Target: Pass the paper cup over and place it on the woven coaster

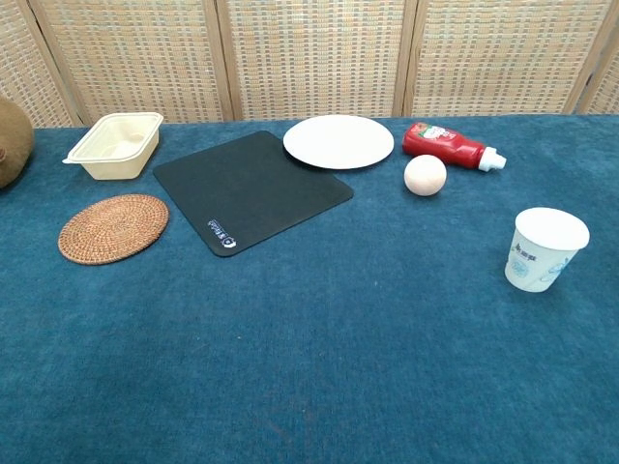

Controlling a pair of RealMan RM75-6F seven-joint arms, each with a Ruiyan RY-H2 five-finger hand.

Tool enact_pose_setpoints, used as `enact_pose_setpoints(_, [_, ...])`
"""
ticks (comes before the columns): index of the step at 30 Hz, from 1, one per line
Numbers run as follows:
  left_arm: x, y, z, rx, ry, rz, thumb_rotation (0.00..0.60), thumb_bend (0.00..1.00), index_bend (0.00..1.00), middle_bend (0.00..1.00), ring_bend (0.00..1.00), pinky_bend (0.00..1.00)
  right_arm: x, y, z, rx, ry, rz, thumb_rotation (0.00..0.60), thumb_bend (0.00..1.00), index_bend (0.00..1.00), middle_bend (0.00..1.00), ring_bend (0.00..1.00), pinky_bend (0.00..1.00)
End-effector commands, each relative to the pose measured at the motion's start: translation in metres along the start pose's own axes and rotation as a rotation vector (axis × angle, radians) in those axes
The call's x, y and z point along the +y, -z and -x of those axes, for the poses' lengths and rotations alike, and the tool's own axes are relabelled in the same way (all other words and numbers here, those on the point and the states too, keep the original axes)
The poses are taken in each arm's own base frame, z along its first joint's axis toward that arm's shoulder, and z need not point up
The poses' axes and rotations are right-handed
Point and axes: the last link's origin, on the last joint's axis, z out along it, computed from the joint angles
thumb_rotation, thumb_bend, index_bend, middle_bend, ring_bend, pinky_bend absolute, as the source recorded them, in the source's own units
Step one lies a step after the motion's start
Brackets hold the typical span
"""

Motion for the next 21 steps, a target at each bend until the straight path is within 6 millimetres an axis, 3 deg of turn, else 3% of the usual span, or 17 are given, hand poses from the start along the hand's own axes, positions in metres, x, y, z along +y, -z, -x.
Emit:
enact_pose_setpoints(1, [0.0,0.0,-0.001,0.002,0.0,-0.002,0.6,0.19,0.0,0.0,0.0,0.0,-0.001,0.0,0.0,-0.003,-0.001,-0.003,0.6,0.04,0.0,0.0,0.0,0.0])
enact_pose_setpoints(13, [-0.001,0.003,-0.003,0.013,0.003,-0.008,0.6,0.19,0.0,0.0,0.0,0.0,-0.007,0.0,0.002,-0.027,-0.02,-0.038,0.6,0.05,0.01,0.0,0.0,0.0])
enact_pose_setpoints(21, [-0.003,0.003,-0.004,0.011,0.006,-0.011,0.6,0.19,0.0,0.0,0.0,0.0,-0.033,-0.021,0.009,-0.093,-0.038,-0.118,0.6,0.04,0.09,0.0,0.0,0.0])
